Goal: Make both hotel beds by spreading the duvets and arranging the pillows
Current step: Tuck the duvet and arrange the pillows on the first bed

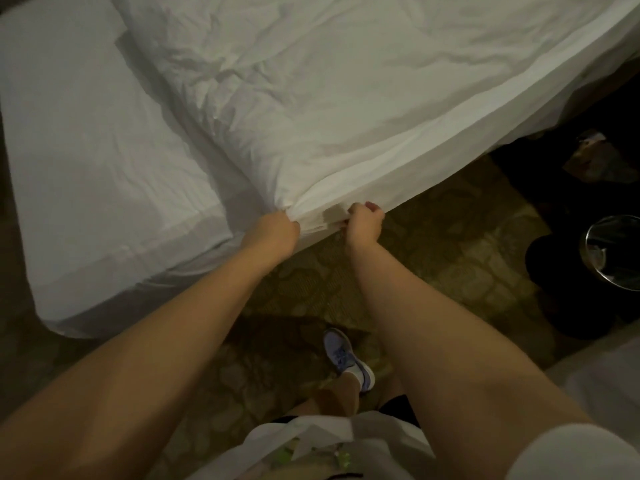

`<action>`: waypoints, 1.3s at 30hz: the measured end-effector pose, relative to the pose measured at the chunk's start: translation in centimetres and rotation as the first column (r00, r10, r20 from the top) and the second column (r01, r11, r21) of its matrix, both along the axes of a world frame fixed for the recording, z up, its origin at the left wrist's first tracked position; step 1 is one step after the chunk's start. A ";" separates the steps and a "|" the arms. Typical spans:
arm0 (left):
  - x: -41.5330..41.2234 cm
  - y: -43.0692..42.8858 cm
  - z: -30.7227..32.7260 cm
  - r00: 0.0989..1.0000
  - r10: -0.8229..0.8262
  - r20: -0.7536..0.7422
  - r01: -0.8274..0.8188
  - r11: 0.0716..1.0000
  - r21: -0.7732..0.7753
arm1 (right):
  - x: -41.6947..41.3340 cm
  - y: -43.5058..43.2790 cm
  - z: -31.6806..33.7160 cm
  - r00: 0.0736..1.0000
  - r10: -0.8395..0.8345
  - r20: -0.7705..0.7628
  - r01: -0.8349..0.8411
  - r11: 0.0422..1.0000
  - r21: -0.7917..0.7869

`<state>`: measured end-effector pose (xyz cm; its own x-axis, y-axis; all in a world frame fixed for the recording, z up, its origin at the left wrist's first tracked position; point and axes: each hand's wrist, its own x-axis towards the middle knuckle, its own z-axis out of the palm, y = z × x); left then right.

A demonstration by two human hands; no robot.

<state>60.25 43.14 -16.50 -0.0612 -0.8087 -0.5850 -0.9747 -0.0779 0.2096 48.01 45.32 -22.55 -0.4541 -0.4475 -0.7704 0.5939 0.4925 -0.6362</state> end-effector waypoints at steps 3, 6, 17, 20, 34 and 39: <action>-0.2 0.2 0.1 1.000 0.002 0.000 -0.002 1.000 0.002 | -1.7 -1.2 -0.9 0.996 -0.079 0.051 0.072 0.989 0.126; -0.2 0.4 0.1 1.000 0.013 -0.002 -0.013 1.000 -0.009 | -2.8 -2.0 -1.6 0.989 0.049 0.142 -0.068 0.989 0.131; -0.2 2.0 -0.2 0.994 -0.067 0.091 0.069 0.997 -0.020 | -1.6 4.3 -1.8 0.868 0.476 -0.142 -0.424 0.858 0.289; 0.0 1.8 0.0 0.993 -0.061 0.103 0.064 0.998 -0.029 | -1.3 3.0 -1.9 0.921 0.361 -0.149 -0.321 0.917 0.237; 0.0 2.6 1.4 0.970 -0.117 0.211 0.133 0.989 -0.064 | 3.9 4.4 -1.0 -0.149 0.627 -0.765 -0.719 0.463 0.519; 0.5 5.1 0.5 0.918 -0.226 0.325 0.242 0.970 -0.010 | 4.6 5.8 -1.2 -0.231 0.690 -0.686 -0.717 0.356 0.600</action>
